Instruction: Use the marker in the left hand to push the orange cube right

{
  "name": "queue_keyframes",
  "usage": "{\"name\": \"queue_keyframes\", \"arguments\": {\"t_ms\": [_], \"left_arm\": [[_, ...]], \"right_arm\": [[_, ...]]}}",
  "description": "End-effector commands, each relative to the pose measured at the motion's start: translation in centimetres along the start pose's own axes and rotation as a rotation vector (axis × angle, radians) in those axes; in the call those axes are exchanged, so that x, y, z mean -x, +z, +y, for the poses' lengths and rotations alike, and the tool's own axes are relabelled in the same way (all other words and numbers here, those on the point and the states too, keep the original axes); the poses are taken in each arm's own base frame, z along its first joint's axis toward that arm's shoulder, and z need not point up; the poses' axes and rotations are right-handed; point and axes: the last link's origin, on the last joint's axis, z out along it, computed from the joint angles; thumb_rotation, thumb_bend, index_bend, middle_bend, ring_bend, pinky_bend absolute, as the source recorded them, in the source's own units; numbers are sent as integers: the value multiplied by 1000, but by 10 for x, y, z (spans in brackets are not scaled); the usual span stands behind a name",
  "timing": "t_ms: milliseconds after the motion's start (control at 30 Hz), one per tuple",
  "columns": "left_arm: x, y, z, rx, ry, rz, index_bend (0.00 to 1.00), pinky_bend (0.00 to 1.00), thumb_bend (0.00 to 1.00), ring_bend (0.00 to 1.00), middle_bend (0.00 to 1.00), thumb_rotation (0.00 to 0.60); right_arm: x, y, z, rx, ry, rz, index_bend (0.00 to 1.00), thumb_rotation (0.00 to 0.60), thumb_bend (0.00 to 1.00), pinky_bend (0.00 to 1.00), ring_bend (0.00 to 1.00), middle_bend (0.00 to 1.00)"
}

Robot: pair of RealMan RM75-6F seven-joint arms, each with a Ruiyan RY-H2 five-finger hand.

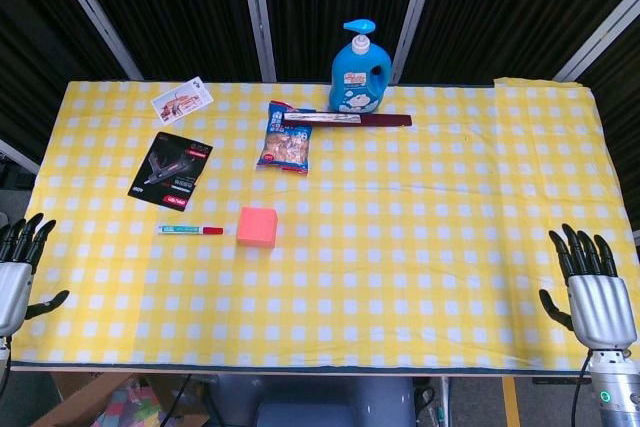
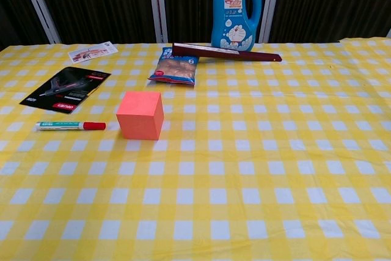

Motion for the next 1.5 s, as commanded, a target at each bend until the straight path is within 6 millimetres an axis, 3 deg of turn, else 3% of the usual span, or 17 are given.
{"name": "queue_keyframes", "arguments": {"t_ms": [33, 633, 767, 833, 867, 1000, 1100, 1500], "left_arm": [[0, 0, 0, -2, -1, -2, 0, 50, 22, 0, 0, 600], [1, 6, 2, -18, -15, -30, 4, 72, 21, 0, 0, 600], [-2, 14, 8, -14, -33, -27, 83, 99, 45, 0, 0, 600], [-3, 25, 13, -6, -27, -23, 153, 119, 74, 0, 3, 600], [0, 46, 24, 5, -29, -35, 199, 126, 92, 0, 7, 600], [4, 77, 43, 8, -17, -47, 350, 147, 148, 13, 58, 600], [9, 95, 58, 17, -12, -54, 409, 154, 185, 20, 82, 600], [49, 142, 106, 25, 38, -141, 493, 160, 247, 31, 110, 600]], "right_arm": [[0, 0, 0, 2, 4, -1, 0, 600, 379, 0, 0, 0], [0, -1, 0, 2, 12, -5, 0, 600, 378, 0, 0, 0], [0, -1, 0, -2, 13, -7, 0, 600, 379, 0, 0, 0], [0, -1, 0, -2, 17, -8, 0, 600, 379, 0, 0, 0], [0, -2, 0, -3, 19, -8, 0, 600, 378, 0, 0, 0], [0, -1, 0, -3, 25, -7, 0, 600, 379, 0, 0, 0], [0, -1, 0, -3, 27, -8, 0, 600, 379, 0, 0, 0], [-2, -1, 0, -10, 53, -9, 0, 600, 379, 0, 0, 0]]}}
